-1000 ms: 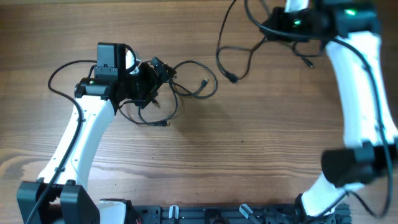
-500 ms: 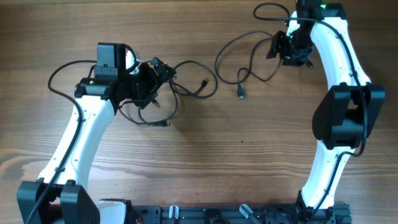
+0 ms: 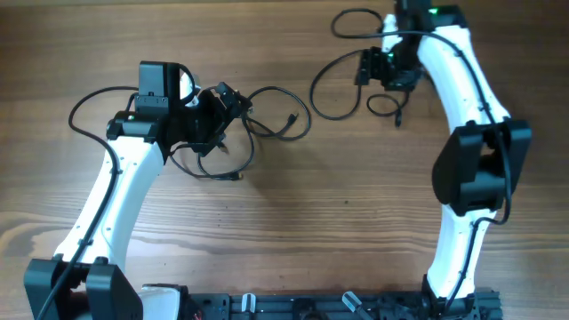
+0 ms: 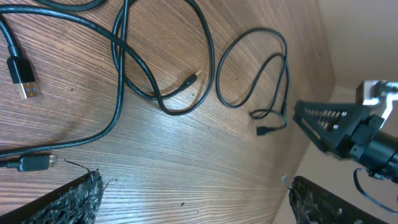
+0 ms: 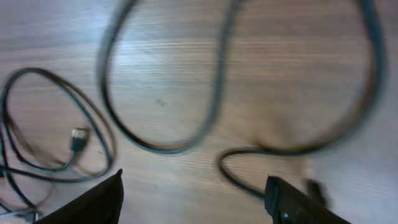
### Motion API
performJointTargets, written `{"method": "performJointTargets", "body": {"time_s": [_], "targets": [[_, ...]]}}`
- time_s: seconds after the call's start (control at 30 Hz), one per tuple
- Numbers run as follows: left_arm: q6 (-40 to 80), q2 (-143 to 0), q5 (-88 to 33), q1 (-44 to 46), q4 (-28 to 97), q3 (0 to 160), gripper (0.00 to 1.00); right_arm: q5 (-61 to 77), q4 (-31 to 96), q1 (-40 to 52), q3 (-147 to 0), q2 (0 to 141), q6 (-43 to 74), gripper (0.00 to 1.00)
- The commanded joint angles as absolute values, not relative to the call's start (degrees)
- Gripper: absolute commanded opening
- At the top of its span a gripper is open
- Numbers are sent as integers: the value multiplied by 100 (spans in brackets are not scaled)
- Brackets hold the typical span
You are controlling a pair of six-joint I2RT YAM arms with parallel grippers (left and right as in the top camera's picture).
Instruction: Untangle cables
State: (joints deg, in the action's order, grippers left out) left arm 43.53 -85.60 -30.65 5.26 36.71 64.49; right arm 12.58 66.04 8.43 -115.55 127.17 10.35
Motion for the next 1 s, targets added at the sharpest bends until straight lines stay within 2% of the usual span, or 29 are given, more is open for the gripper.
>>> {"method": "performJointTargets", "body": {"time_s": [0.0, 0.13, 0.3, 0.37, 0.47, 0.57, 0.67, 0.97], "targets": [[4222, -8433, -2989, 541, 3675, 6514, 97, 1153, 6169, 1114, -11535, 12818, 893, 73], [4224, -8433, -2783, 436, 3719, 6514, 96, 1168, 6104, 1251, -11476, 12969, 491, 68], [4241, -8433, -2735, 69, 3712, 6514, 96, 1208, 6163, 1441, -11463, 13041, -1415, 68], [4244, -8433, -2738, -78, 3739, 6514, 96, 1208, 6200, 1520, -11463, 13117, -2106, 72], [4241, -8433, -2757, -211, 3813, 6514, 97, 1203, 6230, 1597, -11463, 13325, -2849, 73], [4239, -8433, -2755, -220, 3942, 6514, 98, 880, 6276, 1616, -11461, 13482, -3063, 72], [4239, -8433, -2755, -220, 4016, 6514, 100, 777, 6440, 1619, -11463, 13557, -3065, 67], [4241, -8433, -2755, -220, 4016, 6514, 100, 792, 6326, 1619, -10940, 13607, -3288, 64]]}}
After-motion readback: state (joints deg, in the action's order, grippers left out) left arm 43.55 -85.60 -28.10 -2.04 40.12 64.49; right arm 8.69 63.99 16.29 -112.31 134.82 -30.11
